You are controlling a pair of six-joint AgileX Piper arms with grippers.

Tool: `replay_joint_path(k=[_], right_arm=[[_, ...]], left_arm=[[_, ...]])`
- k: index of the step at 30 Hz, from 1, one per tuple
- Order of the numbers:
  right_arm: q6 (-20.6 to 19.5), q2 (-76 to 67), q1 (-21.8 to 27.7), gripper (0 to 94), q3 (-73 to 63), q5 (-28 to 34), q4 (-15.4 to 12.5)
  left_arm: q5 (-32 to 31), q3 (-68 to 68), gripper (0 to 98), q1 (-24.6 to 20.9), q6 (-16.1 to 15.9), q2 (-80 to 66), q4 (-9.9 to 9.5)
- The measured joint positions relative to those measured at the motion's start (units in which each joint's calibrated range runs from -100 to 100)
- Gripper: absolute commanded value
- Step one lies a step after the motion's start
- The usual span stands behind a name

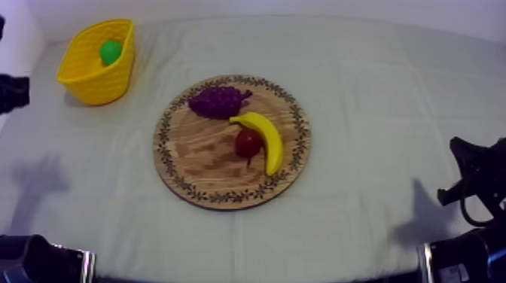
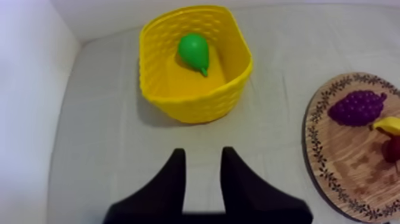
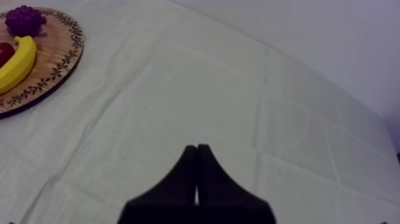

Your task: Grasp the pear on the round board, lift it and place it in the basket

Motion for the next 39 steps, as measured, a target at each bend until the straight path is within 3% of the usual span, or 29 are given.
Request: replay_joint_path(k=[7, 14, 26, 32, 39], right_arm=[[0.00, 0.00, 0.00, 0.4, 0.00, 0.00, 0.00], [0.00, 0.00, 0.00, 0.4, 0.00, 0.00, 0.00], [0.00, 0.00, 0.00, 0.4, 0.00, 0.00, 0.00], [0.00, 0.00, 0.00, 0.4, 0.00, 0.00, 0.00], [0.00, 0.00, 0.00, 0.4, 0.00, 0.00, 0.00]], left_arm=[[-3.57, 12.76, 12.4, -1.00, -0.08, -14.92, 1.49], [-9.73, 21.78, 2.1, -1.12, 0.87, -26.49, 1.65], [-19.33, 37.62, 0.1, -0.73, 3.16, -41.05, 1.11], [-18.35, 41.98, 0.1, -1.01, 6.23, -45.28, -1.50], [-14.65, 41.86, 0.1, -0.75, 12.00, -45.78, -4.98]])
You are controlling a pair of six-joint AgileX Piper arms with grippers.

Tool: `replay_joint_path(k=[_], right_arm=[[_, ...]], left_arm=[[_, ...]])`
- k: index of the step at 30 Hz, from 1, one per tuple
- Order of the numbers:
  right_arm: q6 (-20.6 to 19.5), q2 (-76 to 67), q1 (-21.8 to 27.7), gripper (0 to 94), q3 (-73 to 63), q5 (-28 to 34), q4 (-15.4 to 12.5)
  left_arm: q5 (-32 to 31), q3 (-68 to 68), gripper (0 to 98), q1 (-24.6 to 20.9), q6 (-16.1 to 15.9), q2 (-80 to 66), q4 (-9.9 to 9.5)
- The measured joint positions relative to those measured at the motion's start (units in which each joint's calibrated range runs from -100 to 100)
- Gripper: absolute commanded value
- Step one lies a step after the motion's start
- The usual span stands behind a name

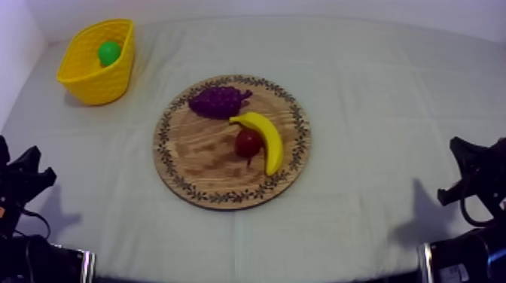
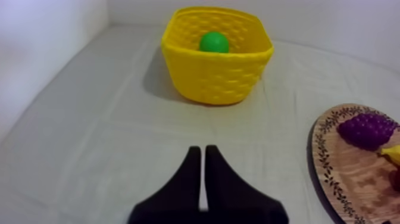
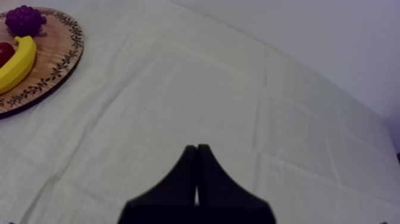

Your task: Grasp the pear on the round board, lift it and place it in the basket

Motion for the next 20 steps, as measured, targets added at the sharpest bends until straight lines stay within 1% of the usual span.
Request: replay_joint_path(k=[3, 7, 10, 14, 20], right_arm=[[0.00, 0.00, 0.00, 0.4, 0.00, 0.00, 0.00], [0.00, 0.00, 0.00, 0.4, 0.00, 0.00, 0.00], [0.00, 0.00, 0.00, 0.4, 0.00, 0.00, 0.00], [0.00, 0.00, 0.00, 0.4, 0.00, 0.00, 0.00], [0.48, 0.00, 0.32, 0.4, 0.00, 0.00, 0.00]], left_arm=[[0.37, 0.00, 0.1, 0.05, 2.21, 0.00, -0.51], [-2.95, 1.65, 0.1, 0.05, 5.74, 0.00, -3.42], [-4.84, 2.10, 0.1, 0.01, 7.41, 0.00, -4.43], [-5.41, 2.28, 0.1, -0.02, 8.50, 0.00, -4.73], [-5.48, 2.36, 0.1, -0.03, 8.93, 0.00, -4.78]])
